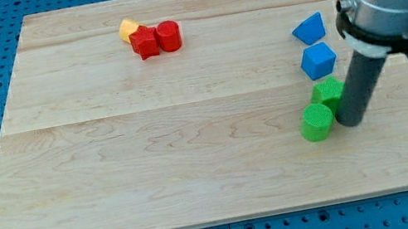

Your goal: Move the green circle towards the green star

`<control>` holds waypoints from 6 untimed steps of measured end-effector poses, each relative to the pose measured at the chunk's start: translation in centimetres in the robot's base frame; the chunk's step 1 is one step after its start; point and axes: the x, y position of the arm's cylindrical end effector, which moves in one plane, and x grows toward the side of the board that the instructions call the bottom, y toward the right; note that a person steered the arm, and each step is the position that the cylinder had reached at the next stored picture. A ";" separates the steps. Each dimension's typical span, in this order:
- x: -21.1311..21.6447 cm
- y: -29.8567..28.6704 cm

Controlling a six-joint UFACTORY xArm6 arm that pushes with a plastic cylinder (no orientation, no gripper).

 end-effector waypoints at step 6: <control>1.6 -6.2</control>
